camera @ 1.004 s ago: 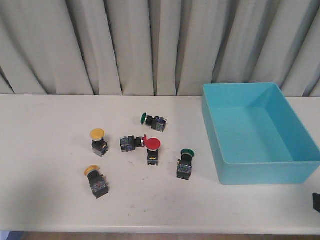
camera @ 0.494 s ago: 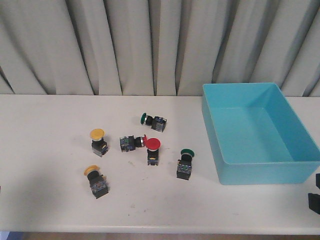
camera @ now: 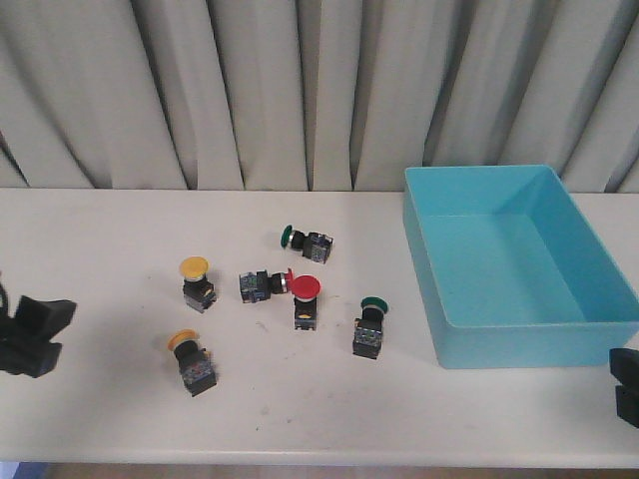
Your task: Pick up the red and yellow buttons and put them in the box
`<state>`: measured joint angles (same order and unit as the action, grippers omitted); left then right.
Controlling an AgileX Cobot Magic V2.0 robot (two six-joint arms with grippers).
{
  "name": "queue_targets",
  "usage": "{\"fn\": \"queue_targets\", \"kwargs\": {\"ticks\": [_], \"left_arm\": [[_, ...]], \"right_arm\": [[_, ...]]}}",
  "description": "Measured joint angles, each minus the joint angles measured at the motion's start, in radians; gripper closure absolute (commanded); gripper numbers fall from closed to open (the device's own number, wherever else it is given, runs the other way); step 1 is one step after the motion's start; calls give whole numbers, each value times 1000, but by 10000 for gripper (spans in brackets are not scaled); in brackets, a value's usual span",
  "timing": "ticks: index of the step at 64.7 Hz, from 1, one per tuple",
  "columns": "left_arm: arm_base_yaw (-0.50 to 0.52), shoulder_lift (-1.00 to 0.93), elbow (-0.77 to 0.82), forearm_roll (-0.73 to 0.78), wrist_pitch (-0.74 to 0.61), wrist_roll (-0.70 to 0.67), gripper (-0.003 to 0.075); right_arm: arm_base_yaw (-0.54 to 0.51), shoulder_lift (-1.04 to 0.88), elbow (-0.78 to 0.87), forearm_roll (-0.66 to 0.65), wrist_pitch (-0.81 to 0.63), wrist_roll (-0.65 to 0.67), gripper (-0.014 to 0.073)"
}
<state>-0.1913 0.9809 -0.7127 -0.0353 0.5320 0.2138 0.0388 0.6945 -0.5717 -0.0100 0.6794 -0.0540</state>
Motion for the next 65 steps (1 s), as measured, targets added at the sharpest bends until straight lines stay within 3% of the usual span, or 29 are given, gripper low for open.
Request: {"fn": "queue_targets", "kwargs": {"ticks": [16, 24, 40, 65], "left_arm": [[-151, 257, -143, -100, -28, 311, 223], [-197, 404, -247, -127, -28, 382, 225], [-234, 666, -459, -281, 3, 348, 225], [-309, 945, -712, -302, 24, 213, 223]], "right_arm": [[0, 0, 0, 0, 0, 0, 95], [0, 0, 0, 0, 0, 0, 95], [0, 0, 0, 0, 1, 0, 95], [0, 0, 0, 0, 1, 0, 95]]}}
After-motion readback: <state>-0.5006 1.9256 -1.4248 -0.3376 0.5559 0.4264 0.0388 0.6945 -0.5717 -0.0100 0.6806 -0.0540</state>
